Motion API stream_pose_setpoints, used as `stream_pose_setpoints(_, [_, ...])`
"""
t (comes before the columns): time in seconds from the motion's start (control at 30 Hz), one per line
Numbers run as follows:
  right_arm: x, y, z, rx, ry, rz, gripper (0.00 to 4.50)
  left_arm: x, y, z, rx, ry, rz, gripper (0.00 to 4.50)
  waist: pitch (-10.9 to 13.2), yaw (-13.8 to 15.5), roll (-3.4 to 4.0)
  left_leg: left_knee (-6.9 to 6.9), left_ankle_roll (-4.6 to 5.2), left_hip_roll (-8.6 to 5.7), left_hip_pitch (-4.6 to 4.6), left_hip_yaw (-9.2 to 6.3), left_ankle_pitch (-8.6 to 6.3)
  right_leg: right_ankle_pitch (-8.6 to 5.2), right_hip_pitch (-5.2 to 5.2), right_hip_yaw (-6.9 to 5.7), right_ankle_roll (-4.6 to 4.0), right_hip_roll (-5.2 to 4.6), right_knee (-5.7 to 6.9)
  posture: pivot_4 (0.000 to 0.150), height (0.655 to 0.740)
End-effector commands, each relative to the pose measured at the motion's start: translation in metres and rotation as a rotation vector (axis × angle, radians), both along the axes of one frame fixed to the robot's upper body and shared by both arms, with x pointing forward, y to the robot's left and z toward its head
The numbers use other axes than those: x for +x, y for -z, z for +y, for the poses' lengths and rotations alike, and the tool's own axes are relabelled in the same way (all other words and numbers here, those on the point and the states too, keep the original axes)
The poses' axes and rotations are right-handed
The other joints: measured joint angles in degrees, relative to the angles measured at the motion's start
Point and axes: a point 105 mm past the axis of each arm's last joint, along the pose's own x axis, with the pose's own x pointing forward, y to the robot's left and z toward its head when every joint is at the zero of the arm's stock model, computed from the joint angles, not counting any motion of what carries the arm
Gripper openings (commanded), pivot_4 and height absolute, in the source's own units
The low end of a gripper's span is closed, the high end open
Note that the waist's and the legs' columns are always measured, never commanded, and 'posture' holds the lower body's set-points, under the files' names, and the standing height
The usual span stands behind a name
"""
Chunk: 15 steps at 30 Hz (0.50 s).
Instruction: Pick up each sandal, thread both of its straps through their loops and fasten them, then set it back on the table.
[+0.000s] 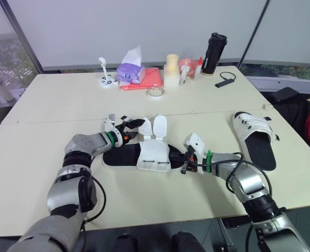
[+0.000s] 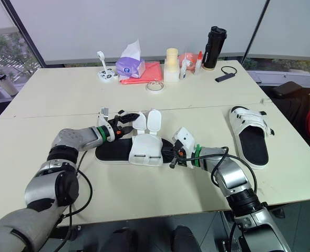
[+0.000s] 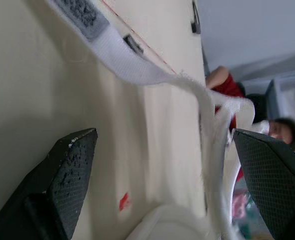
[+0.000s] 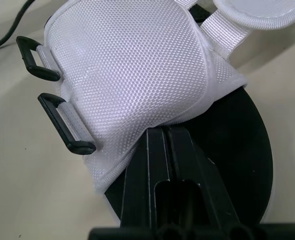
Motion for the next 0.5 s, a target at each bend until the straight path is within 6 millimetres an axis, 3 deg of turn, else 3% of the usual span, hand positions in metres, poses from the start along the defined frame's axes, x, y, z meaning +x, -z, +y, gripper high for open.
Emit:
stream_pose_setpoints(0.03, [-0.002, 0.003, 0.007, 0.004, -0.012, 0.001, 0.0, 0.015, -0.015, 0.001, -0.073, -0.106, -0.048, 4.47, 0.0, 0.0, 0.0, -0.01, 0.0, 0.0, 0.0, 0.0, 0.0, 0.0, -0.01, 0.0, 0.0, 0.0, 0.0, 0.15, 0.74])
stream_pose_setpoints(0.13, [-0.002, 0.002, 0.01, 0.009, -0.011, -0.007, 0.0, 0.023, -0.02, 0.004, -0.152, -0.177, -0.057, 4.47, 0.0, -0.2, 0.0, -0.01, -0.01, 0.0, 0.0, 0.01, 0.01, 0.0, -0.01, 0.0, 0.0, 0.01, 0.0, 0.15, 0.74])
stream_pose_setpoints(0.2, [-0.002, 0.002, 0.011, 0.014, -0.009, -0.01, 0.0, 0.026, -0.022, 0.006, -0.163, -0.209, -0.07, 3.95, 0.0, -0.3, 0.0, -0.03, -0.01, 0.0, 0.0, 0.0, 0.01, 0.0, -0.03, 0.0, 0.0, 0.01, 0.0, 0.15, 0.74])
stream_pose_setpoints(0.23, [-0.002, 0.002, 0.011, 0.014, -0.009, -0.011, 0.0, 0.027, -0.022, 0.007, -0.165, -0.226, -0.075, 3.63, 0.0, -0.4, 0.0, -0.04, -0.02, 0.0, 0.0, 0.0, 0.01, 0.0, -0.03, 0.0, 0.0, 0.02, 0.0, 0.15, 0.74])
stream_pose_setpoints(0.47, [-0.004, 0.003, 0.012, 0.013, -0.009, -0.012, 0.0, 0.03, -0.011, 0.011, -0.132, -0.277, -0.053, 0.06, 0.0, -0.5, 0.0, -0.05, -0.02, 0.0, 0.0, 0.0, 0.01, 0.0, -0.03, 0.0, 0.0, 0.01, 0.0, 0.15, 0.74])
stream_pose_setpoints(0.5, [-0.004, 0.004, 0.011, 0.014, -0.008, -0.011, 0.0, 0.029, -0.009, 0.011, -0.109, -0.271, -0.054, 0.06, 0.0, -0.6, 0.0, -0.05, -0.02, 0.0, 0.0, 0.0, 0.01, 0.0, -0.03, 0.0, 0.0, 0.01, 0.0, 0.15, 0.74])
